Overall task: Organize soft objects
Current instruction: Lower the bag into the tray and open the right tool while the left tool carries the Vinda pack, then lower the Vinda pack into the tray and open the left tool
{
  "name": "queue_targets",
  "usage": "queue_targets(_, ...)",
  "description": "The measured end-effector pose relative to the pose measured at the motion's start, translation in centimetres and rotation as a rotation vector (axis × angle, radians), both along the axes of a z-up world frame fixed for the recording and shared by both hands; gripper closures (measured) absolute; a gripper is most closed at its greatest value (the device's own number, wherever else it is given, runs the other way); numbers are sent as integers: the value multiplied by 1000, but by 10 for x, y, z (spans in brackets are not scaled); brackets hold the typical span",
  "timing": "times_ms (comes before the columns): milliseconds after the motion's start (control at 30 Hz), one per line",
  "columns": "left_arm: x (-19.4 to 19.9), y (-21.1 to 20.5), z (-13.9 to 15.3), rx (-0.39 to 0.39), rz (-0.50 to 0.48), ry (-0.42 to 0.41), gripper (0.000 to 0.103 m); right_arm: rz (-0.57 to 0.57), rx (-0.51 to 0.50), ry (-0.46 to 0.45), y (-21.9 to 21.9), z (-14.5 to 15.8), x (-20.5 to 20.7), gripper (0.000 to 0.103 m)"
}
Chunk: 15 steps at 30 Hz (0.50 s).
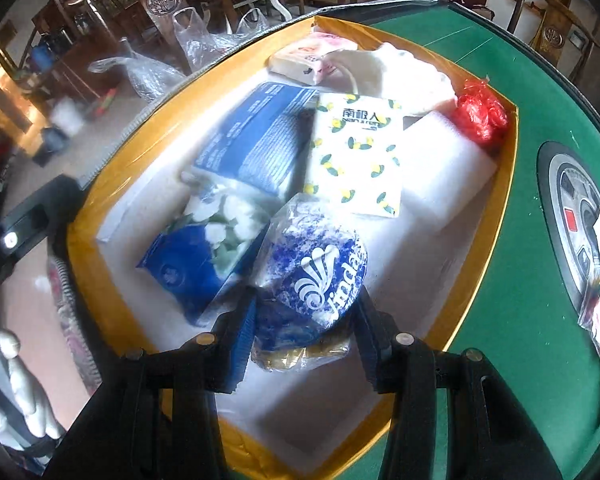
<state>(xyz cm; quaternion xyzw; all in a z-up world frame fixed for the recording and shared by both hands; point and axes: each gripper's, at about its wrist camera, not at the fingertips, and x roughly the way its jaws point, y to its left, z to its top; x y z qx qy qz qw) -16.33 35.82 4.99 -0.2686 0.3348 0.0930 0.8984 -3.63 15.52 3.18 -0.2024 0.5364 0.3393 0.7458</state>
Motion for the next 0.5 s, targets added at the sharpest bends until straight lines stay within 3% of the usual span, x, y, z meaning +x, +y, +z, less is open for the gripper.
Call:
queue_targets(133,-2,1,2,-8,2,-12,42,-45,2,-36,5,-1,19,61)
queue_targets(233,-5,3,3,-10,1,-20,42,-61,92,22,-1,0,25,58)
queue_targets(333,-9,7,6,-4,9,-30,42,-53,144,51,-13,13,18,50)
queue_targets(500,-15,18,6,-10,43,-49,42,-39,218,11,-32,42,-5,46)
